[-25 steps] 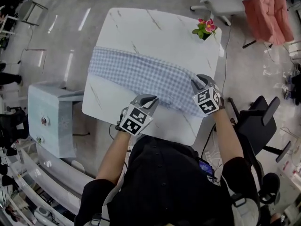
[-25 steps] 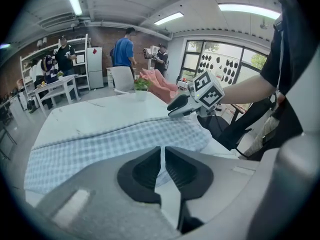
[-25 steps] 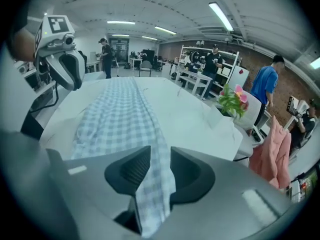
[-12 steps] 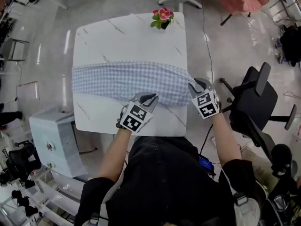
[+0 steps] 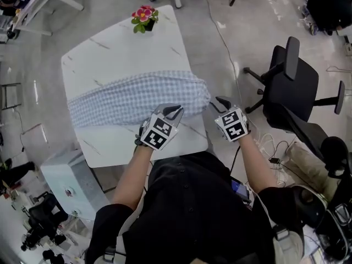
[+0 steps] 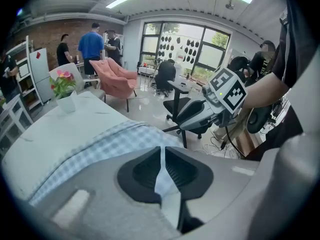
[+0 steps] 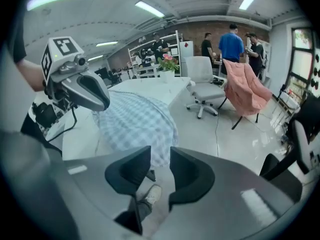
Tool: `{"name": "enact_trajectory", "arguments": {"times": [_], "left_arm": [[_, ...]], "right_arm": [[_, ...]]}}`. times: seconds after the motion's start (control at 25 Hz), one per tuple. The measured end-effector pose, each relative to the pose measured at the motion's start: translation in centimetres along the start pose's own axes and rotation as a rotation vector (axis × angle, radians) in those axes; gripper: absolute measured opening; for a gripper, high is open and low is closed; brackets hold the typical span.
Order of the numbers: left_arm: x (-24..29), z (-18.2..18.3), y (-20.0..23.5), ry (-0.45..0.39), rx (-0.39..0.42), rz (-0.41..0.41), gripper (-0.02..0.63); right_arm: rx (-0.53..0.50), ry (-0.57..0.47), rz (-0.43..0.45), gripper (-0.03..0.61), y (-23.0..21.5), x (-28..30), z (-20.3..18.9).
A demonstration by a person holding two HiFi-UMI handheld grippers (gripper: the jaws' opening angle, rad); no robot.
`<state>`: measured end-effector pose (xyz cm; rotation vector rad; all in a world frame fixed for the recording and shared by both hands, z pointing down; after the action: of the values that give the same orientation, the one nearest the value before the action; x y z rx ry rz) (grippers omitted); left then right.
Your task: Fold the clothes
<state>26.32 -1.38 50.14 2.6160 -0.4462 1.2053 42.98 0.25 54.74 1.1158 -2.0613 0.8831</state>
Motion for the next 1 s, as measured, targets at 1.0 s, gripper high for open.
{"name": "enact_trajectory", "arguments": {"times": [1.0], "left_arm": [[2.0,-0.9,-0.4,0.092,0.096,-0.052,0.037]], "right_arm": [[0.789,-0.057,0.233,0.210,0.3,0.6,-4.0]]}}
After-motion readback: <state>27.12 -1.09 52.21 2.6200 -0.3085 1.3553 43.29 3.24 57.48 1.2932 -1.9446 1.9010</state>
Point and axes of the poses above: the fingertips, and each gripper's own axes: x forward along the fingers, y to its left, z out of its top, the point moved 5 cm from there along -x, backward along the fingers, and after that the axes turned 10 degrees about x, right-handed, at the moved point
